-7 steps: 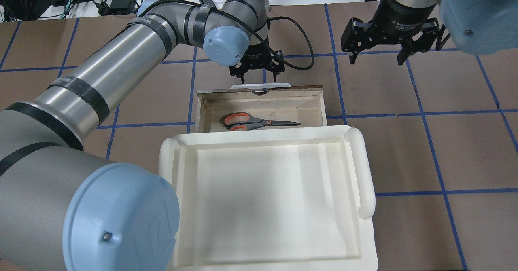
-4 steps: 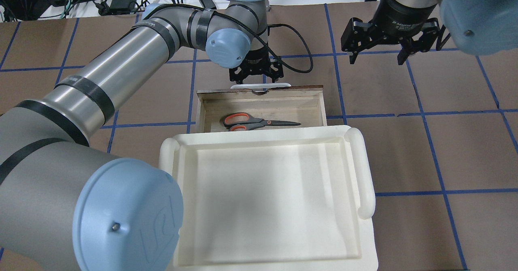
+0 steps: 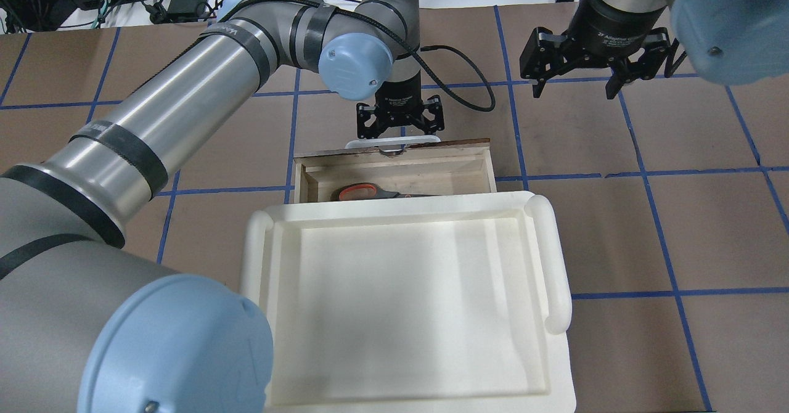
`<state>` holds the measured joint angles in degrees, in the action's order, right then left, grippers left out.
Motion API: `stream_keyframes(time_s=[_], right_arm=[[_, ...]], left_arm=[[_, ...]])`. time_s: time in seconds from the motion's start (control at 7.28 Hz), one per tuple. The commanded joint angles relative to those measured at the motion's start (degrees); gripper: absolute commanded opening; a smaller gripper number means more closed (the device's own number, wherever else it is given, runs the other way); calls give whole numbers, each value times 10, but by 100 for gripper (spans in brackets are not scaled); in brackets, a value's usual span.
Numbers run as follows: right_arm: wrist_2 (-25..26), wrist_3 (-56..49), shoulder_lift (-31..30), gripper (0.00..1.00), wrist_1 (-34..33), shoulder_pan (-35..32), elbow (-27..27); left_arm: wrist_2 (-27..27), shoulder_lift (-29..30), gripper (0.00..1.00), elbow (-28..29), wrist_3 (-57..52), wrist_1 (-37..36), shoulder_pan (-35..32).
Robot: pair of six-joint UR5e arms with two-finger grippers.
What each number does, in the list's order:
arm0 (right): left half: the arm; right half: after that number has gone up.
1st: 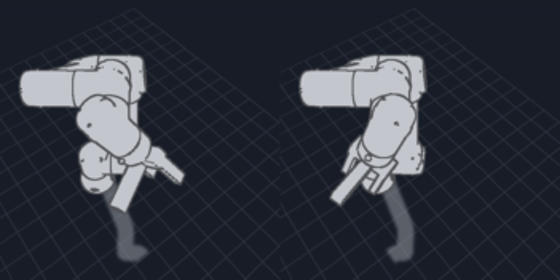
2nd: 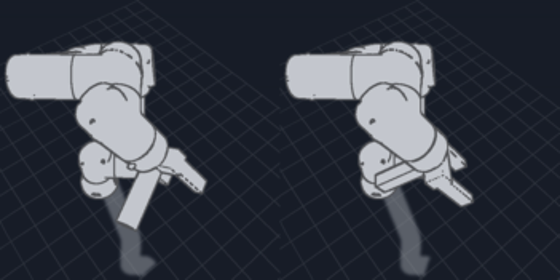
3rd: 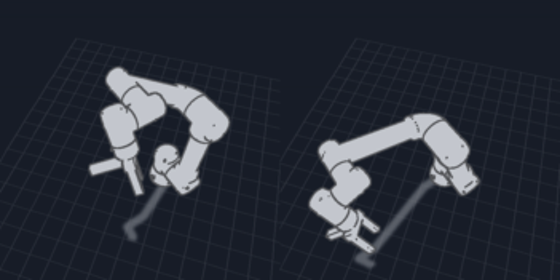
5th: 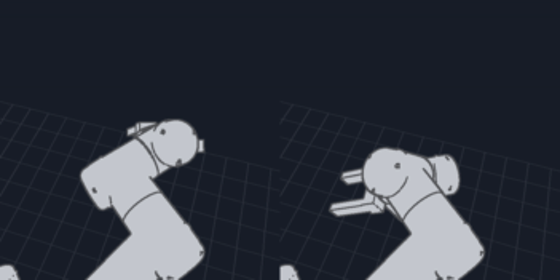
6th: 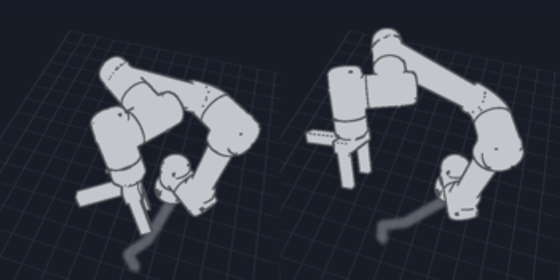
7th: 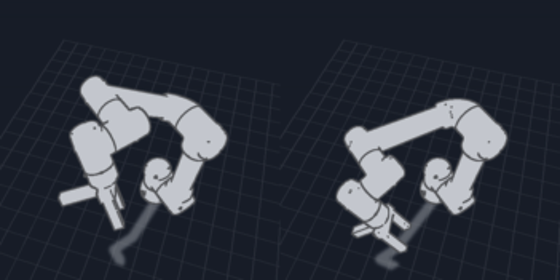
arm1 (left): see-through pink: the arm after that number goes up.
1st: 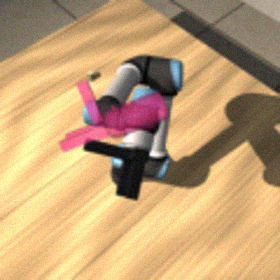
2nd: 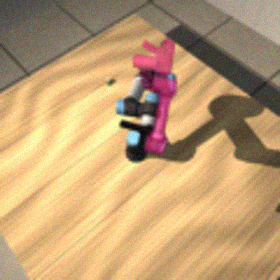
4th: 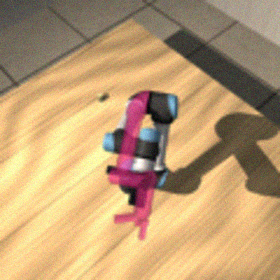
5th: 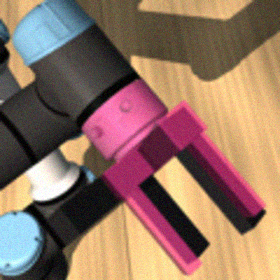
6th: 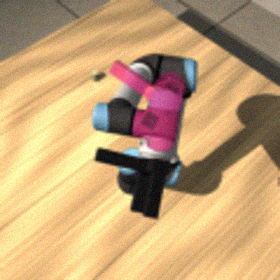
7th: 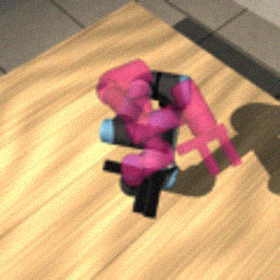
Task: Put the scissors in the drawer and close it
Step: 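Push the drawer front with the left gripper away from the robot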
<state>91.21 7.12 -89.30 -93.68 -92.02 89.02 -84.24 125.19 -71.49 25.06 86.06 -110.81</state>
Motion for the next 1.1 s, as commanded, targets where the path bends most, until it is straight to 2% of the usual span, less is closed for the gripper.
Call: stream_keyframes(time_s=[0.0,0.27,0.55,0.69,0.96], right_arm=[[0,0,0,100,-3,0,0],[0,0,0,100,-3,0,0],[0,0,0,100,-5,0,0],[0,0,0,100,-5,0,0],[0,0,0,100,-3,0,0]], left_arm=[[8,-21,100,0,10,21,-6],[2,-21,100,0,-14,3,-5],[-23,-7,100,-3,-31,-86,-1],[-28,-7,100,-8,-46,-84,0],[-32,-21,100,-36,-49,-15,-3]])
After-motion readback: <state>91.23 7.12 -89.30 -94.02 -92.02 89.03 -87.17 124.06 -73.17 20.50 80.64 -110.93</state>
